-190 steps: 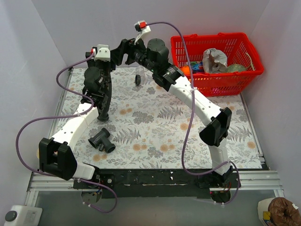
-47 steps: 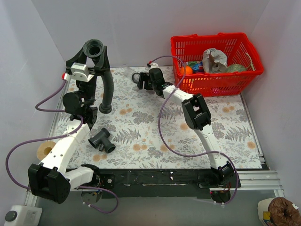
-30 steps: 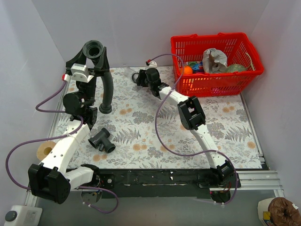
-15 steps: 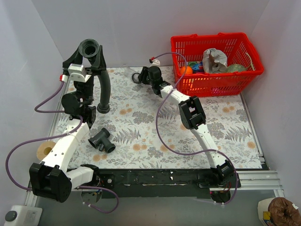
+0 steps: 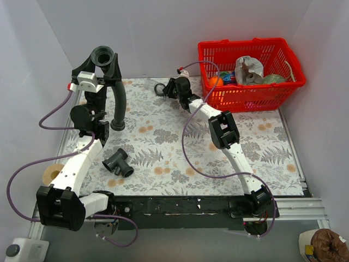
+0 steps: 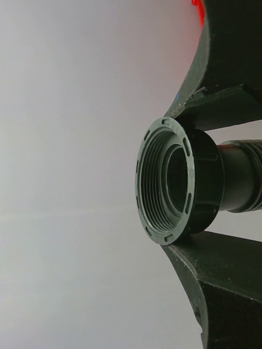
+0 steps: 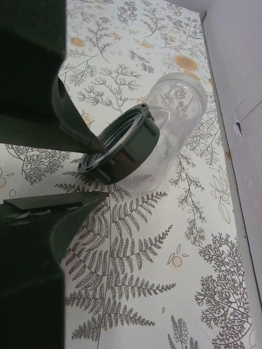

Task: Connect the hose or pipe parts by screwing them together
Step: Move the adaptor to the center of the board.

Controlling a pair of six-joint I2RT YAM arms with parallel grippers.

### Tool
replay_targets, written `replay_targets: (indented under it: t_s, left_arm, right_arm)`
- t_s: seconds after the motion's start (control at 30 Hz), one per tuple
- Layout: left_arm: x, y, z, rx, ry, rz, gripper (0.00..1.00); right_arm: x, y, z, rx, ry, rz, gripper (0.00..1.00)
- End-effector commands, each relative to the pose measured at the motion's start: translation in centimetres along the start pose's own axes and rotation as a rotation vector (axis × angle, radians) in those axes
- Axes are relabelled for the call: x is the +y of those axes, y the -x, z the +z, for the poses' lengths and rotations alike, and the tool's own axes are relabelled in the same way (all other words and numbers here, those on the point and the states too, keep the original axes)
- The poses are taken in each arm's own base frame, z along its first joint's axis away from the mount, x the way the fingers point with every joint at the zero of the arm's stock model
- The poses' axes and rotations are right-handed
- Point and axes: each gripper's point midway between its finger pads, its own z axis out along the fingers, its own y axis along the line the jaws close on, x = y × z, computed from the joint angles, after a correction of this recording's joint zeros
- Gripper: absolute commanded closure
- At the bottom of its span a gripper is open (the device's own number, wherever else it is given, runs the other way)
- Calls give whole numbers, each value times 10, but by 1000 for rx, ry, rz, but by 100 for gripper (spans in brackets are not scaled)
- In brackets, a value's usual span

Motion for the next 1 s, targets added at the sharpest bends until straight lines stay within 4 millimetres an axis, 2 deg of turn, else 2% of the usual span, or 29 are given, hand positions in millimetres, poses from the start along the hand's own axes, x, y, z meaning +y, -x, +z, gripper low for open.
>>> replay_targets:
  t_s: [0.0,0.07,0.1,0.13,0.17,0.2,0.23,0.27,0.3,0.33,0.37,0.4,0.43,0.47,0.5,0.53,0.57,0.6,0.63,0.7,0.73,0.8,0.83,0.9,0.93,0.97]
  left_arm:
    - [-8,-3,4,21,-58,-22,100]
    - [-12,-16,5,68,-74,-43,100]
    - [-15,-25,4,96,-88,-54,100]
    - [-27,-30,2,118,-155,-66,100]
    - [-35,-41,-2,167,-192,-90,100]
    - [-42,-48,-6,196,-231,-110,100]
    - [-57,-55,-14,223,-313,-129,100]
    - [-63,-63,-20,254,-343,-148,100]
    - [-73,-69,-26,276,-387,-173,100]
    - [-86,-77,-37,304,-462,-187,100]
    - [-96,-90,-50,344,-512,-201,100]
    - [-107,-96,-59,356,-560,-205,100]
    - [-115,-108,-68,380,-595,-213,100]
    - [-126,-119,-83,405,-646,-231,100]
    - [-139,-124,-90,416,-684,-247,100]
    - [-147,-129,-95,422,-711,-240,100]
    - [-154,-135,-98,433,-729,-252,100]
    - [-164,-134,-98,429,-746,-268,100]
    - [-168,-132,-96,425,-747,-285,100]
    - [-178,-128,-92,417,-770,-301,100]
    - [-180,-127,-91,413,-776,-302,100]
    - [-185,-125,-95,425,-810,-315,100]
    - [-187,-121,-94,421,-823,-315,100]
    - [-190,-119,-98,430,-843,-320,100]
    - [-192,-118,-102,432,-863,-328,100]
    - [-194,-116,-105,433,-875,-335,100]
  right_arm:
    - [2,18,6,-48,62,38,72]
    - [0,14,5,-43,56,40,85]
    - [-3,13,4,-41,48,37,96]
    - [9,29,-3,-81,71,32,99]
    - [-2,11,-6,-52,39,19,99]
    - [-1,11,-10,-51,38,11,99]
    - [9,22,-19,-59,47,-1,99]
    - [0,7,-26,-21,20,-9,99]
    - [-5,-1,-34,1,7,-19,99]
    - [11,22,-52,-28,24,-21,99]
    - [21,33,-64,-71,50,-24,99]
    - [-7,-5,-83,-4,-7,-48,99]
    - [14,26,-106,-66,21,-60,99]
    - [11,27,-119,-81,-1,-71,99]
    - [-5,9,-134,-42,-41,-79,99]
    - [3,24,-153,-68,-36,-82,99]
    - [0,26,-164,-76,-56,-89,99]
    - [-4,26,-175,-77,-74,-92,99]
    - [-12,20,-197,-69,-92,-100,99]
    - [-24,16,-219,-68,-141,-109,99]
    - [-28,16,-239,-66,-157,-119,99]
    - [-40,14,-261,-66,-216,-135,99]
    - [-48,7,-280,-40,-243,-142,99]
    - [-60,3,-300,-25,-298,-149,99]
    - [-64,2,-318,-9,-322,-151,99]
    - [-78,-8,-330,12,-369,-154,99]
